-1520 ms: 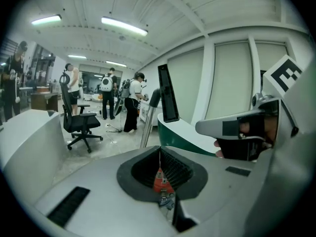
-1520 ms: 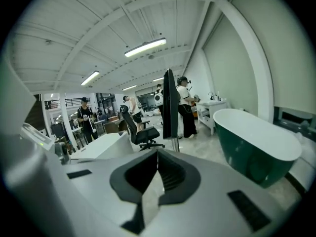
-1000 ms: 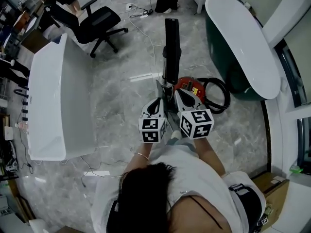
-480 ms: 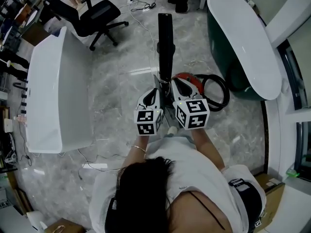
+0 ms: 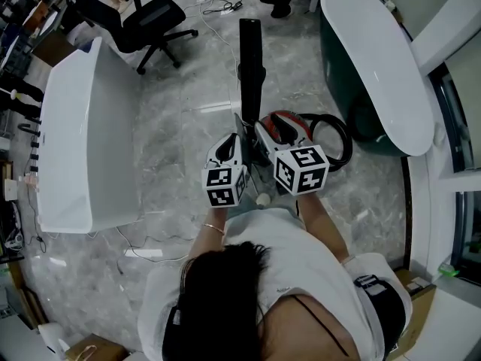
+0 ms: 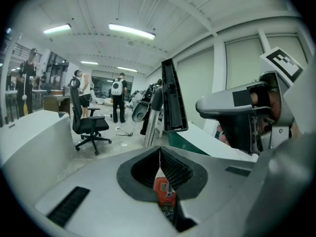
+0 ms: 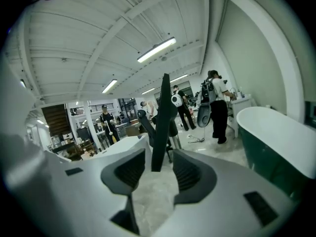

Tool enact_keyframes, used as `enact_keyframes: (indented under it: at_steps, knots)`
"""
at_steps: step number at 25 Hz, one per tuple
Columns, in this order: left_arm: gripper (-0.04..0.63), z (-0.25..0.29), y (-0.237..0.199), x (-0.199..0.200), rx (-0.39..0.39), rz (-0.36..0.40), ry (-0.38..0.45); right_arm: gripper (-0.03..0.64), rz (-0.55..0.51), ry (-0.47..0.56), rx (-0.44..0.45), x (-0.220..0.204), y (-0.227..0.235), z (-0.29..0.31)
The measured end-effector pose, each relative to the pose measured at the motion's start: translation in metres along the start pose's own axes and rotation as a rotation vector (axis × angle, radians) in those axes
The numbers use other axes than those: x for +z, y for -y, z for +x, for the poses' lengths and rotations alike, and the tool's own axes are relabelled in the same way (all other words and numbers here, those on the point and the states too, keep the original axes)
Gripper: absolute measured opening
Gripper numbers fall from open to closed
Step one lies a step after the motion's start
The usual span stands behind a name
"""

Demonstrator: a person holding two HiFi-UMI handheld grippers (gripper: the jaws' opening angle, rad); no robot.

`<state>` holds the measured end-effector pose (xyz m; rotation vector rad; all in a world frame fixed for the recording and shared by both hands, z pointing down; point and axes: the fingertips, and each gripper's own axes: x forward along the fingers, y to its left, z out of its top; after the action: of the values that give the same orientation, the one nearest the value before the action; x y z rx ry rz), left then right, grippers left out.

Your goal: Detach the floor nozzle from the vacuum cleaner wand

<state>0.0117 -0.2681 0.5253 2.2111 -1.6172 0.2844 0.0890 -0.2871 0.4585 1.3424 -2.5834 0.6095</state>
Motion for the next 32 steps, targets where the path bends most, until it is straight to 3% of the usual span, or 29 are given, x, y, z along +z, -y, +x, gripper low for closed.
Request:
enact_keyframes:
  at_steps: [7, 22, 32]
  knots:
    - [0.005, -0.002, -0.002, 0.007, 0.006, -0.031, 0.026, 0.223, 0.008, -0.012, 0.035, 0.002, -0.002, 0.007]
    - [0.005, 0.024, -0.031, 0.015, 0.013, -0.008, -0.007, 0.242, 0.029, -0.040, 0.036, 0.011, 0.010, 0.055]
    - [0.005, 0.052, -0.042, 0.024, -0.026, -0.053, -0.007, 0.256, 0.018, -0.080, 0.056, 0.011, 0.005, 0.085]
